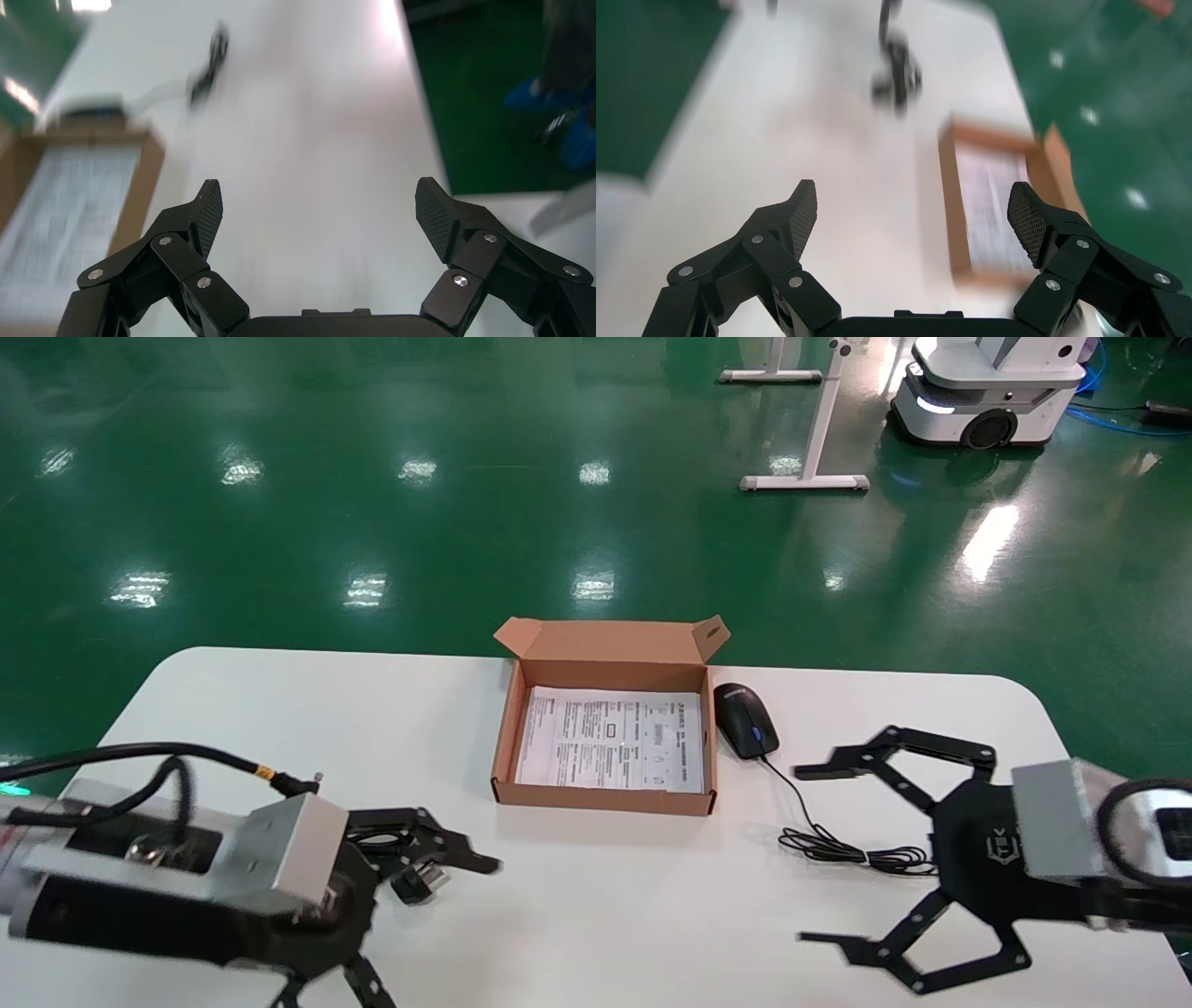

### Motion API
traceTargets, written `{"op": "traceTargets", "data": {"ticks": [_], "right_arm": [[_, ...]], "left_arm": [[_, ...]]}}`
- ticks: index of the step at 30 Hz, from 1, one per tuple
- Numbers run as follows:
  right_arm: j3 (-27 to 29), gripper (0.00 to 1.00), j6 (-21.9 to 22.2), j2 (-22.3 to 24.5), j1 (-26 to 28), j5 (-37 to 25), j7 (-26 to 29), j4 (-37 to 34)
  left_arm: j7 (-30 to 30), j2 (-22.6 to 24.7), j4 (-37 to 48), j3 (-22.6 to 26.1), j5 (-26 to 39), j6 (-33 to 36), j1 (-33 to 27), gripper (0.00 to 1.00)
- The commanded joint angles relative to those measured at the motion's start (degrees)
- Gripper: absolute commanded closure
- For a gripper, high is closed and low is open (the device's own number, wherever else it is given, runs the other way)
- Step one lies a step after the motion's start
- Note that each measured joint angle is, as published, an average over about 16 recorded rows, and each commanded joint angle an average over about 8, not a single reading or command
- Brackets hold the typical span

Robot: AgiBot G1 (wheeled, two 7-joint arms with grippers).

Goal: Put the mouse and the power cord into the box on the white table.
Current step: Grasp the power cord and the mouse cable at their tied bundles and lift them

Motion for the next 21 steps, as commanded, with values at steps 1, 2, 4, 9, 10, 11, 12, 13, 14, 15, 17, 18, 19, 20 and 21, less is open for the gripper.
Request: {"op": "traceTargets", "data": {"ticks": [1,2,4,9,10,11,12,13,14,15,17,18,19,20,21], "right_arm": [[-2.3,0.0,-0.5,0.5,2.1,-4.0,-3.8,-1.6],[-3.5,0.0,-0.4,0.1,3.1,-5.9,-5.6,-3.2],[-5.8,0.0,0.1,-1.1,5.1,-9.7,-9.2,-6.6],[-10.2,0.0,1.8,-5.7,10.1,-18.4,-16.8,-16.4],[-10.9,0.0,2.2,-6.7,11.0,-19.9,-18.2,-18.3],[-11.6,0.0,2.6,-7.8,11.8,-21.4,-19.6,-20.3],[-12.2,0.0,3.0,-8.8,12.6,-22.7,-20.9,-22.4],[-12.7,0.0,3.5,-9.7,13.3,-23.9,-22.1,-24.3],[-13.2,0.0,3.9,-10.7,14.0,-24.9,-23.3,-26.4],[-13.7,0.0,4.3,-11.6,14.7,-25.8,-24.5,-28.3],[-14.4,0.0,5.2,-13.3,15.9,-27.3,-26.7,-32.0],[-14.7,0.0,5.6,-14.1,16.5,-28.0,-27.7,-33.8],[-14.9,0.0,6.0,-14.8,17.0,-28.4,-28.7,-35.4],[-15.1,0.0,6.3,-15.5,17.6,-28.9,-29.6,-37.1],[-15.3,0.0,6.6,-16.2,18.1,-29.3,-30.5,-38.6]], "left_arm": [[0.7,0.2,2.4,3.6,2.2,0.0,-2.5,0.0],[1.7,0.5,4.6,4.6,3.5,-0.2,-3.6,0.0],[3.7,1.4,9.4,6.2,6.1,-0.7,-5.6,0.0],[9.4,4.4,22.4,8.3,11.2,-2.6,-9.6,0.0],[10.5,5.1,24.7,8.5,12.0,-3.0,-10.2,0.0],[11.8,5.8,27.1,8.8,12.9,-3.4,-10.8,0.0],[13.1,6.5,29.2,9.2,13.9,-3.8,-11.4,0.0],[14.4,7.2,31.1,9.6,15.0,-4.2,-12.0,0.0],[15.7,7.9,33.0,10.2,16.1,-4.5,-12.6,0.0],[16.9,8.7,34.9,10.7,17.2,-4.9,-13.2,0.0],[19.1,10.0,38.3,11.6,19.2,-5.5,-14.1,0.0],[20.1,10.7,40.0,12.1,20.1,-5.8,-14.5,0.0],[21.1,11.3,41.6,12.5,20.8,-6.2,-14.8,0.0],[22.0,11.9,43.2,12.8,21.5,-6.5,-15.1,0.0],[22.8,12.4,44.7,13.1,22.0,-6.7,-15.4,0.0]]}}
